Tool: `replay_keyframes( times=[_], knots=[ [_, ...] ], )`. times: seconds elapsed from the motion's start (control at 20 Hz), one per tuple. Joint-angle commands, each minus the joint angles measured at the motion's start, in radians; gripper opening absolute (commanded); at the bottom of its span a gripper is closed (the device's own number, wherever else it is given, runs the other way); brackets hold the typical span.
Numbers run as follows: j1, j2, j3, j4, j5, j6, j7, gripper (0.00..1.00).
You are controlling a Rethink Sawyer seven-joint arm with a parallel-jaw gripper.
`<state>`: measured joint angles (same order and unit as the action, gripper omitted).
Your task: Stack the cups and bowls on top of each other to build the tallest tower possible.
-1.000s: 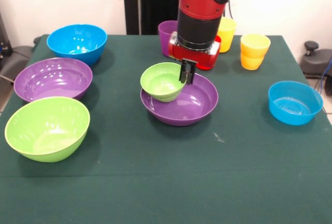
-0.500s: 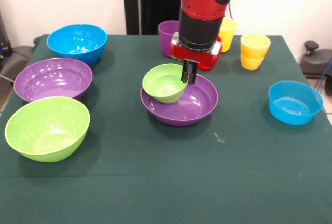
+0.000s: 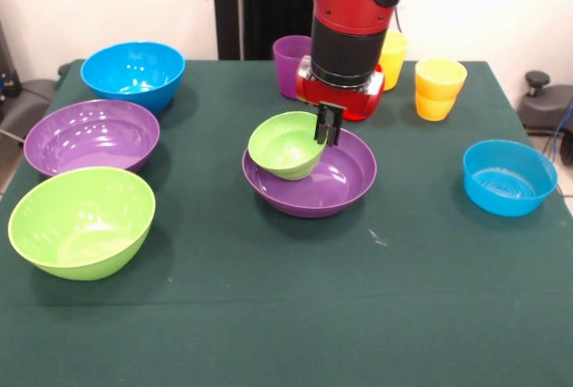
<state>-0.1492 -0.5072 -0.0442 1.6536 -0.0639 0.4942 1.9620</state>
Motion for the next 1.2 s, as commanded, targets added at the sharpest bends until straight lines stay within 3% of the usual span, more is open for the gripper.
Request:
replay_keyframes(
  times=[0.05, 1.2],
  knots=[
    [0.008, 0.018, 0.089, 0.046, 0.024, -0.071, 0.126, 0.0],
    [0.082, 0.027, 0.049, -0.001, 0.082, -0.045, 0.193, 0.0]
  ],
)
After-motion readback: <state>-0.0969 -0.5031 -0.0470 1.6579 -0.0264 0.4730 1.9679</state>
